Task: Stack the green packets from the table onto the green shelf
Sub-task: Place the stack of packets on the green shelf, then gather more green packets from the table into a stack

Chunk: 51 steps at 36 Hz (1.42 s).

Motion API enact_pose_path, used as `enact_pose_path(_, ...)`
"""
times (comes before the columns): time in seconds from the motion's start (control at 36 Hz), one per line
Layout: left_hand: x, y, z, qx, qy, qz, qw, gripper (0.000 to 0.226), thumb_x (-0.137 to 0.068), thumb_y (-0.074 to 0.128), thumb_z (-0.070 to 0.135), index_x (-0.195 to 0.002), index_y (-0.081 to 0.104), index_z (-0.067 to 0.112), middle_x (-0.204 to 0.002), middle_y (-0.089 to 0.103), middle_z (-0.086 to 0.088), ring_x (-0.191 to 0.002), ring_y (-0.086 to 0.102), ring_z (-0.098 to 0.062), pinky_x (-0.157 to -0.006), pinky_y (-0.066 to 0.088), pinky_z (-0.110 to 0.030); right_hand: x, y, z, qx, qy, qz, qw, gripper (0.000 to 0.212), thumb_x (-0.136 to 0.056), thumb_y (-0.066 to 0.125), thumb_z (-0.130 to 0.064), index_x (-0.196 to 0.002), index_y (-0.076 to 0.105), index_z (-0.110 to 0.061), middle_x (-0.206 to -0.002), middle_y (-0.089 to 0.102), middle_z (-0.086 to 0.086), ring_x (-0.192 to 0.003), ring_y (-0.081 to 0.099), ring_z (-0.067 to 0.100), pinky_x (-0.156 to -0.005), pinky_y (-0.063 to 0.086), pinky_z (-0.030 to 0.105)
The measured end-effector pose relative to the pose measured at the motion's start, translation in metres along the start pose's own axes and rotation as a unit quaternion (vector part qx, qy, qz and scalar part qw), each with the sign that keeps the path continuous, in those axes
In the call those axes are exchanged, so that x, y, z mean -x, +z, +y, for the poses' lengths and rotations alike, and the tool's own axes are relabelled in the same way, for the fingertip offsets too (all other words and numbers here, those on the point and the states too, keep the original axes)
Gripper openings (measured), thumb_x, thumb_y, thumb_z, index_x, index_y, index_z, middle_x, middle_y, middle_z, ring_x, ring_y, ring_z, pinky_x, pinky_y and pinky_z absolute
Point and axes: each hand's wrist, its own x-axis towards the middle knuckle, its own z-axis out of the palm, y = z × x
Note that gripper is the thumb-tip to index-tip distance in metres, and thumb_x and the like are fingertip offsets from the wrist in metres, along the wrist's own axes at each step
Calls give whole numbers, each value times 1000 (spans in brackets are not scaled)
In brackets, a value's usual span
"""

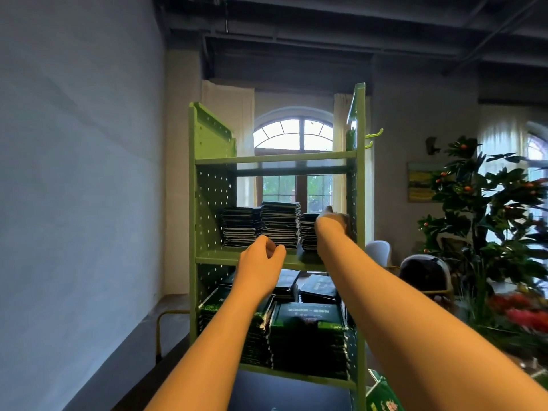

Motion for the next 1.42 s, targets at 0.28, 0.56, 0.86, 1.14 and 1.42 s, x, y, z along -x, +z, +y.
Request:
enact_pose_path(0.28, 11, -16, 4, 57, 56, 65, 995, 11, -99, 52, 17, -101, 63, 14, -96, 62, 4, -86, 58, -10, -67, 43, -11, 60, -8, 13, 73, -160, -5, 984, 54, -103, 37, -30, -149, 22, -6, -147, 37, 12, -136, 35, 27, -109, 31, 36)
enact_pose_path(0.56, 69, -26, 12, 117, 15, -80, 990, 15, -99, 51, 11, -92, 64, 13, -90, 68, -2, -83, 65, -13, -67, 48, -9, 102, -79, 39, 173, -326, -126, 921, 23, -98, 51, -27, -100, 69, -13, -89, 66, -6, -86, 60, 9, -77, 48, 26)
enact_pose_path(0.86, 161, 16, 7, 92, -45, -245, 964, 13, -99, 50, 16, -95, 63, 15, -94, 70, -5, -77, 66, -8, -76, 52, -22, 140, -181, 99, 389, -295, -323, 811, 22, -95, 55, -29, -108, 68, -18, -100, 68, -6, -88, 60, 6, -80, 50, 23)
enact_pose_path(1.14, 229, 88, -22, -221, -28, -319, 921, 29, -94, 54, 41, -120, 52, 27, -131, 54, 4, -129, 45, -17, -110, 32, -37, 164, -255, 187, 475, -205, -347, 782, 23, -95, 55, -32, -114, 64, -23, -106, 64, -11, -95, 58, 4, -87, 49, 27)
enact_pose_path(1.42, 265, 161, -18, -330, 30, -335, 882, 63, -100, 35, 51, -153, 21, 20, -164, 8, -1, -151, 0, -17, -121, -2, -41, 168, -296, 264, 460, -114, -266, 839, 38, -94, 56, -34, -130, 51, -25, -140, 38, -1, -130, 37, 17, -107, 31, 28)
